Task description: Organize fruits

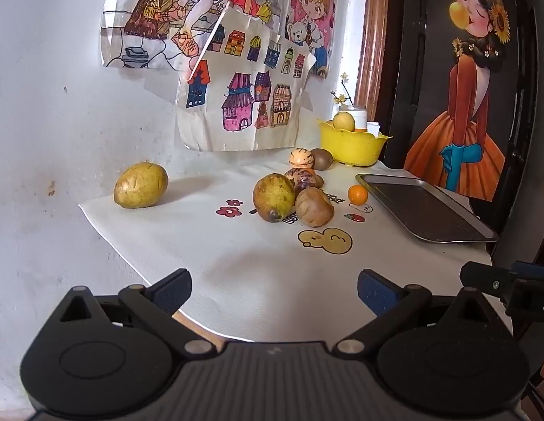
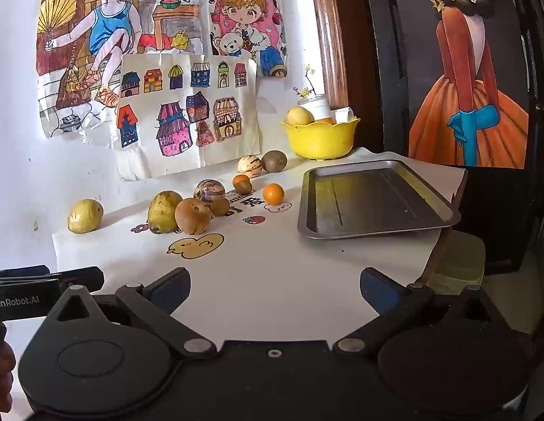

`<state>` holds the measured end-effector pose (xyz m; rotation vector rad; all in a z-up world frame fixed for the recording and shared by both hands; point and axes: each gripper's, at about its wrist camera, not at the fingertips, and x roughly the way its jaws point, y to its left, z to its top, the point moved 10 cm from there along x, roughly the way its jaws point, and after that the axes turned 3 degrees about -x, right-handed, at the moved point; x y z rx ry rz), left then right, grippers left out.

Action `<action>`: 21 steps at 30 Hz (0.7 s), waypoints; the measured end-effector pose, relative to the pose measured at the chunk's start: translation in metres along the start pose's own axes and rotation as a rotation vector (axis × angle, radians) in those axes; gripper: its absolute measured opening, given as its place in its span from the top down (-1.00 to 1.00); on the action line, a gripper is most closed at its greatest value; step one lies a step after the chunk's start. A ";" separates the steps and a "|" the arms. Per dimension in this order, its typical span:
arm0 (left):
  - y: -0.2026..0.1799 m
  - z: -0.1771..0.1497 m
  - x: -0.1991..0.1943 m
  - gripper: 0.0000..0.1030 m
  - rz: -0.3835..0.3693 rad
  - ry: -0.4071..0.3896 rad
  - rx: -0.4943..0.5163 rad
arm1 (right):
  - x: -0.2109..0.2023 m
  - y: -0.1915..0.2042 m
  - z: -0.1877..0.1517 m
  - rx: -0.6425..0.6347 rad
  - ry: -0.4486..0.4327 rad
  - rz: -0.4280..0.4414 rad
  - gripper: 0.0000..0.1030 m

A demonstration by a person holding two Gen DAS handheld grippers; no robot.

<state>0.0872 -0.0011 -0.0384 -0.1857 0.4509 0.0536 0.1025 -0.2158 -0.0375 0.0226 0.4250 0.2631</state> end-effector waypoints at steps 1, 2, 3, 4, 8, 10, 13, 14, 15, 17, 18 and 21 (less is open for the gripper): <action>0.000 0.000 0.000 -0.99 0.000 0.000 0.000 | 0.000 0.000 0.000 0.000 0.000 0.000 -0.99; 0.000 0.000 0.000 -0.99 -0.001 0.000 0.001 | 0.000 0.000 0.000 0.000 0.000 0.001 -0.99; 0.001 0.001 -0.001 -0.99 0.000 -0.001 0.001 | 0.000 0.000 0.000 0.000 0.000 0.001 -0.99; 0.000 0.000 -0.001 -0.99 0.000 -0.001 0.000 | 0.000 0.000 0.000 0.000 0.001 0.000 -0.99; 0.001 0.001 -0.002 -0.99 0.000 -0.001 -0.001 | 0.000 0.000 0.000 0.000 0.001 0.001 -0.99; 0.002 0.002 -0.002 -0.99 0.001 0.000 -0.002 | 0.000 0.000 0.000 0.000 0.001 0.001 -0.99; 0.002 0.002 -0.002 -0.99 0.002 0.000 -0.001 | 0.001 0.001 -0.001 0.000 0.001 -0.001 -0.99; 0.002 0.001 -0.002 -0.99 0.004 0.000 0.000 | 0.001 0.001 -0.001 0.000 0.001 -0.001 -0.99; 0.003 0.001 -0.002 -0.99 0.004 0.000 0.001 | 0.001 0.001 0.000 0.000 0.002 -0.001 -0.99; 0.003 0.001 -0.002 -0.99 0.006 0.000 0.005 | 0.001 0.001 0.000 0.000 0.002 -0.001 -0.99; 0.003 0.001 -0.002 -0.99 0.006 -0.001 0.006 | 0.001 0.001 0.000 0.000 0.002 -0.001 -0.99; 0.002 0.001 -0.002 -0.99 0.007 -0.003 0.012 | 0.001 0.001 0.000 -0.001 0.003 0.000 -0.99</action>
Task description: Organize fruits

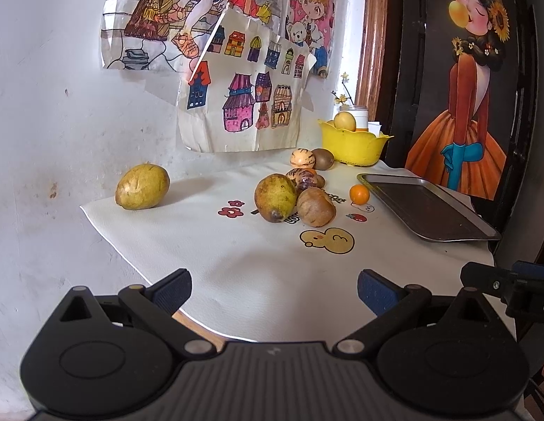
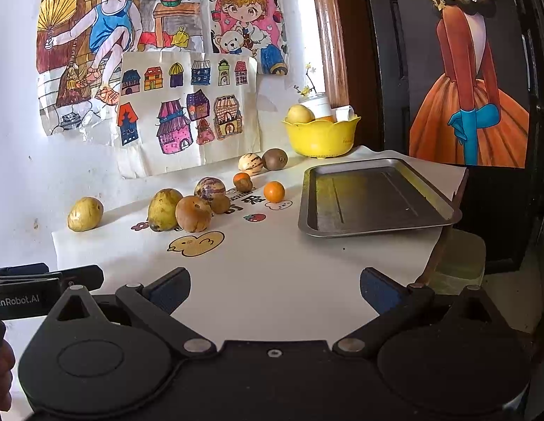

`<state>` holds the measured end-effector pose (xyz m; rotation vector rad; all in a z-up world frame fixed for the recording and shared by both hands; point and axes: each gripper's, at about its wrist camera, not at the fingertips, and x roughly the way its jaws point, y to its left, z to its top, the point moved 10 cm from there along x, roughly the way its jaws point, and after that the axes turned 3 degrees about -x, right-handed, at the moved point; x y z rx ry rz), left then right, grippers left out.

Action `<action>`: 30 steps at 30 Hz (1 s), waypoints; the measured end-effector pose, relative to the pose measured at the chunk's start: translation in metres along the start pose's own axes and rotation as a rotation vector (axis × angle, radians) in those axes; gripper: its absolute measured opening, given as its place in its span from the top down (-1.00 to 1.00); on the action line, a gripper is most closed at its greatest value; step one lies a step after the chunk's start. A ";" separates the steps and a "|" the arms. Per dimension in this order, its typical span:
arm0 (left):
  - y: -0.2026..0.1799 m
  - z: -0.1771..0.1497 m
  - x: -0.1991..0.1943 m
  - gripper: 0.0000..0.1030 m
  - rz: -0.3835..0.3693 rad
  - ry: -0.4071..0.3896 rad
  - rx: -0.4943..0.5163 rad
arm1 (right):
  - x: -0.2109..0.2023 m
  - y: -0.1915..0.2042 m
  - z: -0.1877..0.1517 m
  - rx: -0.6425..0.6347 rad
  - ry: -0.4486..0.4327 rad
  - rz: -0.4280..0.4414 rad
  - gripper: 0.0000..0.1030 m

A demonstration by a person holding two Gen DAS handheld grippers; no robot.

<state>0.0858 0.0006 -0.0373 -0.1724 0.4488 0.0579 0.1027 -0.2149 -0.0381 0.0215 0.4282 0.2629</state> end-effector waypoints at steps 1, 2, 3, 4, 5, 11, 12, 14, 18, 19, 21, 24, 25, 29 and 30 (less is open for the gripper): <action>0.000 0.000 0.000 -0.99 0.001 0.000 0.001 | 0.000 0.000 0.000 0.000 0.000 0.000 -0.99; 0.000 0.000 0.000 -0.99 0.001 0.000 0.002 | 0.000 0.000 0.000 0.000 0.000 0.000 -0.99; 0.000 0.000 0.000 -0.99 0.001 -0.001 0.002 | 0.000 0.000 0.000 0.000 0.000 0.000 -0.99; 0.000 0.000 0.000 -0.99 0.000 -0.001 0.002 | 0.000 0.000 0.000 -0.001 0.000 0.000 -0.99; 0.000 0.000 0.000 -0.99 0.000 -0.001 0.002 | 0.000 0.000 0.000 0.000 0.000 0.000 -0.99; -0.001 -0.001 0.001 -0.99 -0.006 0.002 -0.002 | 0.000 -0.001 0.001 0.000 0.000 -0.002 -0.99; -0.001 -0.001 0.001 -0.99 -0.007 0.003 -0.004 | -0.001 0.000 0.001 0.000 -0.001 -0.002 -0.99; -0.001 -0.001 0.002 -0.99 -0.004 0.003 -0.002 | 0.000 0.000 -0.002 0.000 -0.001 -0.003 -0.99; -0.001 -0.003 0.002 -0.99 -0.002 0.002 -0.002 | 0.000 0.001 -0.002 -0.001 0.001 -0.002 -0.99; -0.001 -0.003 0.002 -0.99 -0.001 0.003 -0.002 | 0.001 0.000 -0.003 -0.001 0.002 -0.001 -0.99; -0.001 -0.003 0.002 -0.99 -0.001 0.002 -0.002 | 0.001 0.001 -0.004 -0.002 0.003 0.000 -0.99; -0.001 -0.003 0.002 -0.99 -0.001 0.002 -0.003 | 0.001 0.001 -0.005 -0.001 0.004 0.000 -0.99; 0.000 -0.003 0.002 -0.99 -0.001 0.003 -0.002 | 0.001 0.001 -0.005 -0.001 0.005 0.000 -0.99; 0.000 -0.003 0.002 -0.99 -0.002 0.004 -0.002 | 0.002 0.001 -0.006 -0.002 0.008 0.000 -0.99; 0.000 -0.003 0.002 -0.99 -0.002 0.003 -0.002 | 0.002 0.002 -0.006 -0.002 0.009 0.000 -0.99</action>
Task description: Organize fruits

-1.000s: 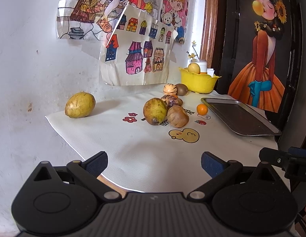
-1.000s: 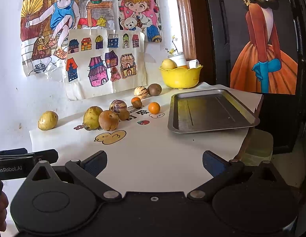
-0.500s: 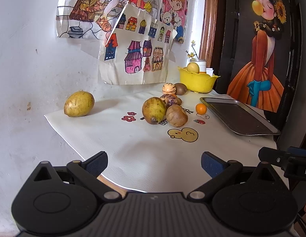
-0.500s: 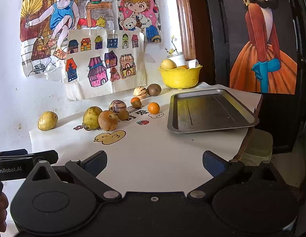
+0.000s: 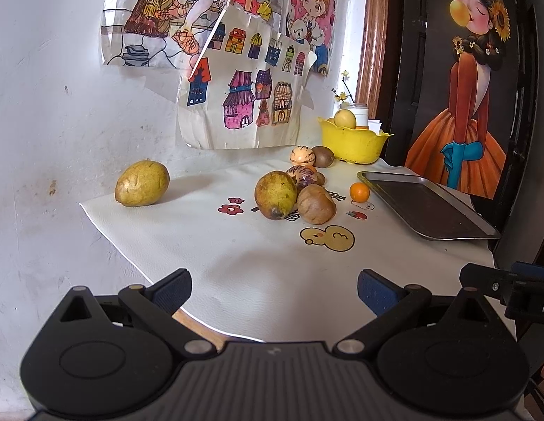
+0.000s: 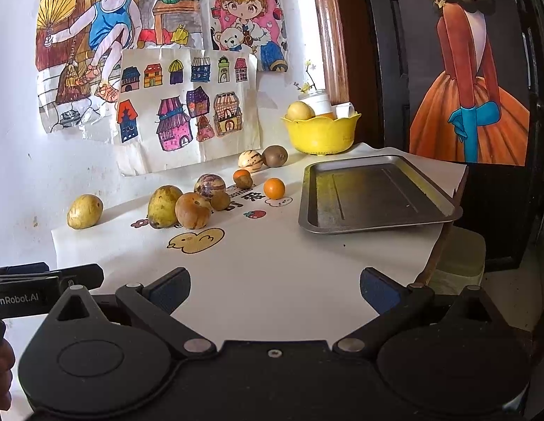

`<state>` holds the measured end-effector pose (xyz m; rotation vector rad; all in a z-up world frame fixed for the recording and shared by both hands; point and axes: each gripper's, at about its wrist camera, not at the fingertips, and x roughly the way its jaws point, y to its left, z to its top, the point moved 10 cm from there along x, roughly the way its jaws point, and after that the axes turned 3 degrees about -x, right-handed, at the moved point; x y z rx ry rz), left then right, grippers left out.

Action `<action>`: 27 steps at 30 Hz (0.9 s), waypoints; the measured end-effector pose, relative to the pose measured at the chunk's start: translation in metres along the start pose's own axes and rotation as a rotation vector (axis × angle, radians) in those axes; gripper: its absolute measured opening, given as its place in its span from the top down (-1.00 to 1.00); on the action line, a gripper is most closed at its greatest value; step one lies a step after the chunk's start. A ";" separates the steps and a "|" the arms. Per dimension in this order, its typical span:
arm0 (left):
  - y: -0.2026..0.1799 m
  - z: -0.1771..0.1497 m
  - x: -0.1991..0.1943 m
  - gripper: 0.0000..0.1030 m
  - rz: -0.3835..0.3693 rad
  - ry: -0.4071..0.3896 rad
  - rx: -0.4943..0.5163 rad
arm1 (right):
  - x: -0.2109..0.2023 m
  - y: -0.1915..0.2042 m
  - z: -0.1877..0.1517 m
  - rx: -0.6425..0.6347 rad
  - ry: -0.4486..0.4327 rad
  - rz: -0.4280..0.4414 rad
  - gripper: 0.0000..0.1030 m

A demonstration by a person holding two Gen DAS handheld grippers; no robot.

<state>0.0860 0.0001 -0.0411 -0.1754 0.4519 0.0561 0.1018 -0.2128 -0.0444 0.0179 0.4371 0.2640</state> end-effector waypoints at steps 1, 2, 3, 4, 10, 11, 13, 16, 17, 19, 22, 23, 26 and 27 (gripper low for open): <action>0.000 0.000 0.000 -0.99 0.000 0.000 0.000 | 0.000 0.000 0.000 0.000 0.000 0.000 -0.99; 0.000 0.000 0.000 -0.99 0.000 0.001 -0.001 | 0.000 0.000 0.000 0.000 0.001 -0.001 -0.99; 0.000 -0.001 0.000 -0.99 0.000 0.002 -0.001 | 0.000 0.000 0.000 0.000 0.002 -0.001 -0.99; 0.001 -0.001 0.000 -0.99 0.000 0.003 -0.002 | 0.001 0.000 0.000 0.000 0.004 -0.001 -0.99; 0.003 -0.002 0.003 -0.99 0.001 0.008 -0.008 | 0.003 0.001 -0.001 -0.003 0.008 -0.001 -0.99; 0.004 -0.003 0.003 -0.99 0.000 0.009 -0.010 | 0.003 0.001 -0.002 -0.005 0.009 -0.001 -0.99; 0.004 -0.003 0.003 -0.99 -0.007 0.013 -0.014 | 0.003 0.002 -0.003 -0.007 0.011 -0.001 -0.99; 0.004 -0.004 0.004 -0.99 -0.008 0.017 -0.016 | 0.004 0.003 -0.004 -0.011 0.016 0.000 -0.99; 0.004 -0.004 0.004 -0.99 -0.008 0.018 -0.015 | 0.004 0.003 -0.004 -0.012 0.018 0.001 -0.99; 0.005 -0.004 0.004 -0.99 -0.008 0.021 -0.015 | 0.004 0.004 -0.002 -0.014 0.023 0.001 -0.99; 0.005 -0.005 0.006 -0.99 -0.016 0.028 -0.022 | 0.005 0.005 -0.002 -0.018 0.027 0.004 -0.99; 0.006 -0.005 0.007 -0.99 -0.019 0.032 -0.026 | 0.006 0.005 -0.003 -0.019 0.028 0.007 -0.99; 0.007 -0.007 0.010 -0.99 -0.027 0.045 -0.034 | 0.007 0.006 -0.003 -0.025 0.026 0.015 -0.99; 0.009 -0.007 0.011 -0.99 -0.027 0.050 -0.036 | 0.008 0.007 -0.003 -0.031 0.028 0.016 -0.99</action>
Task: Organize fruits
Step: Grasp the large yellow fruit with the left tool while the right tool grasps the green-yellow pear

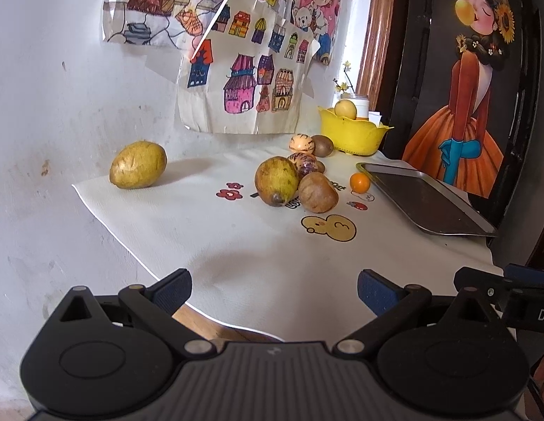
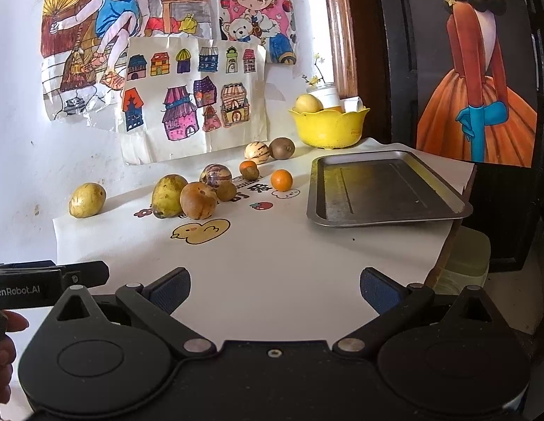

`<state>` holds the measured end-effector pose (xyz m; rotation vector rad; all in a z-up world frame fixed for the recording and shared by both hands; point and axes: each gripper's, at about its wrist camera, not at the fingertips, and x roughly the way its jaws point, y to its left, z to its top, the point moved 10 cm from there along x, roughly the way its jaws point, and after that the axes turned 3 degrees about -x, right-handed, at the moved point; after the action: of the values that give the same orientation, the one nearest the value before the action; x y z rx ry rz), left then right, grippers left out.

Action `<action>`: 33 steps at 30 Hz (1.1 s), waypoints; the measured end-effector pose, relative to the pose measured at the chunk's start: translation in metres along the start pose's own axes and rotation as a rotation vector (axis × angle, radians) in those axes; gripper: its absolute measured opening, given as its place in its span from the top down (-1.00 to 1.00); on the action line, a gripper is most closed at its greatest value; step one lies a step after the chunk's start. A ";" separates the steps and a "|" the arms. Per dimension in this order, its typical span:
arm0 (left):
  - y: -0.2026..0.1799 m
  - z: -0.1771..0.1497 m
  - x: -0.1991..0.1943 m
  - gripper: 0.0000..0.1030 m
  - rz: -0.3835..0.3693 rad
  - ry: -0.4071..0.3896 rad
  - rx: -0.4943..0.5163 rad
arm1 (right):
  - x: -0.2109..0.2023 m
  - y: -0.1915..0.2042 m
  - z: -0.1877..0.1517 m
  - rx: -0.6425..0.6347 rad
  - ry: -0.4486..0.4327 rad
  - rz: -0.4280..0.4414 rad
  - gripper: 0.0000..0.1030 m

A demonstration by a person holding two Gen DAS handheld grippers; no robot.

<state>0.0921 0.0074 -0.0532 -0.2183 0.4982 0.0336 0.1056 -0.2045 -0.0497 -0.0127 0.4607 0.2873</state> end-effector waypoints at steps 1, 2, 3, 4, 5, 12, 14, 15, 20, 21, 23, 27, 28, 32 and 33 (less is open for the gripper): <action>0.002 0.001 0.001 -0.99 0.002 0.002 -0.002 | 0.001 0.000 0.000 -0.005 0.002 -0.001 -0.99; 0.004 0.002 0.002 -0.99 0.006 0.001 -0.004 | 0.001 0.000 0.001 -0.011 0.000 -0.002 -0.99; 0.007 0.004 0.003 -0.99 0.010 -0.001 -0.007 | 0.002 0.000 0.003 -0.014 0.001 0.001 -0.99; 0.010 0.006 0.003 -0.99 0.015 -0.002 -0.009 | 0.003 0.000 0.005 -0.016 0.001 0.006 -0.99; 0.014 0.008 0.004 -0.99 0.019 -0.004 -0.009 | 0.004 0.001 0.007 -0.019 0.002 0.018 -0.99; 0.049 0.026 0.013 -0.99 0.063 -0.008 -0.048 | 0.020 0.028 0.018 -0.147 0.040 0.146 -0.99; 0.059 0.032 0.016 -0.99 0.077 -0.014 -0.063 | 0.026 0.036 0.023 -0.177 0.055 0.182 -0.99; 0.064 0.035 0.018 -0.99 0.083 -0.015 -0.067 | 0.029 0.040 0.025 -0.194 0.062 0.200 -0.99; 0.089 0.060 0.032 -0.99 0.132 -0.036 -0.059 | 0.047 0.066 0.043 -0.327 0.086 0.289 -0.99; 0.094 0.065 0.035 -0.99 0.150 -0.045 -0.054 | 0.051 0.073 0.047 -0.353 0.090 0.307 -0.99; 0.103 0.074 0.041 -0.99 0.171 -0.065 -0.049 | 0.060 0.086 0.050 -0.379 0.126 0.351 -0.99; 0.116 0.089 0.056 -0.99 0.185 -0.072 -0.043 | 0.071 0.110 0.063 -0.421 0.176 0.444 -0.99; 0.119 0.092 0.060 -0.99 0.184 -0.073 -0.043 | 0.073 0.115 0.068 -0.440 0.168 0.448 -0.99; 0.129 0.100 0.077 -0.99 0.182 -0.060 -0.041 | 0.091 0.129 0.085 -0.483 0.166 0.450 -0.99; 0.130 0.101 0.081 -0.99 0.180 -0.053 -0.041 | 0.098 0.133 0.087 -0.495 0.164 0.443 -0.99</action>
<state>0.2001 0.1546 -0.0312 -0.2118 0.4637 0.2251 0.1906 -0.0442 -0.0075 -0.4243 0.5439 0.8355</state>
